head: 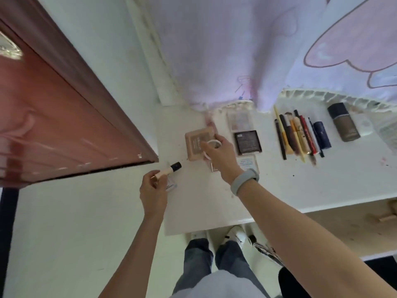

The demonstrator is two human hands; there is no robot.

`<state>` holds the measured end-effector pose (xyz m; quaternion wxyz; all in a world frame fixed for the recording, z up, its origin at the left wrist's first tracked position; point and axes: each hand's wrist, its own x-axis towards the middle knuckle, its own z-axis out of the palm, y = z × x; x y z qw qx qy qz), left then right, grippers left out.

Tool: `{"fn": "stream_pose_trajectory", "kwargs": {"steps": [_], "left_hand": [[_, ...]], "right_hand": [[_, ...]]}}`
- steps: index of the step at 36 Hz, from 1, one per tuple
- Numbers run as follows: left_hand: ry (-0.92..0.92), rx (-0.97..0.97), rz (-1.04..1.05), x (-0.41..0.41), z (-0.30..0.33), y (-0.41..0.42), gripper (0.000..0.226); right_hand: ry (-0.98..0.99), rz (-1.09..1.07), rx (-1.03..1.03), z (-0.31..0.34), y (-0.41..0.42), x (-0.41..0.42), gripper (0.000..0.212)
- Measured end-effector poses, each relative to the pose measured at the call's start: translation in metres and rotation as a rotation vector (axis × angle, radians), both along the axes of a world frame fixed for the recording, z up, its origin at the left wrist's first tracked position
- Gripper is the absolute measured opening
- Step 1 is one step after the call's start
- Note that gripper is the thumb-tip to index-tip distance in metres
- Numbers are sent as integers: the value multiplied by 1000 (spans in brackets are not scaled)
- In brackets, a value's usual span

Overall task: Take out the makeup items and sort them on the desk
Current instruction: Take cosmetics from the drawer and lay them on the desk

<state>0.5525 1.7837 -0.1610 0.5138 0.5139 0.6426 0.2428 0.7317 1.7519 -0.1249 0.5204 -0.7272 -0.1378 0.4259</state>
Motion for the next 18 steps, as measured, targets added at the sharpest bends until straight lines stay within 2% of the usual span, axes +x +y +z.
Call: {"fn": "stream_pose_trajectory", "kwargs": {"steps": [1,3,4,6,10,14,18], "left_hand": [[-7,-4,0,0,-2,5,18],[-18,-6,-14,1,-5,12,18],[-15,-7,-29,1,-7,16,18],[-18,-4,-56,3,-10,22,17],[-20,9,-113,11,-16,30,17],[23,71,-187,22,-17,38,21],[60,147,-280,36,-15,42,23]], "right_hand": [[-22,24,-8,-2,13,-1,50],[-89,48,-35,-6,35,-4,21],[-111,38,-54,-6,43,-4,19],[-155,0,-95,-10,58,-3,26],[-224,32,-141,-17,73,2,20],[-371,92,-202,-19,74,4,45],[-507,145,-182,-14,57,5,28]]}}
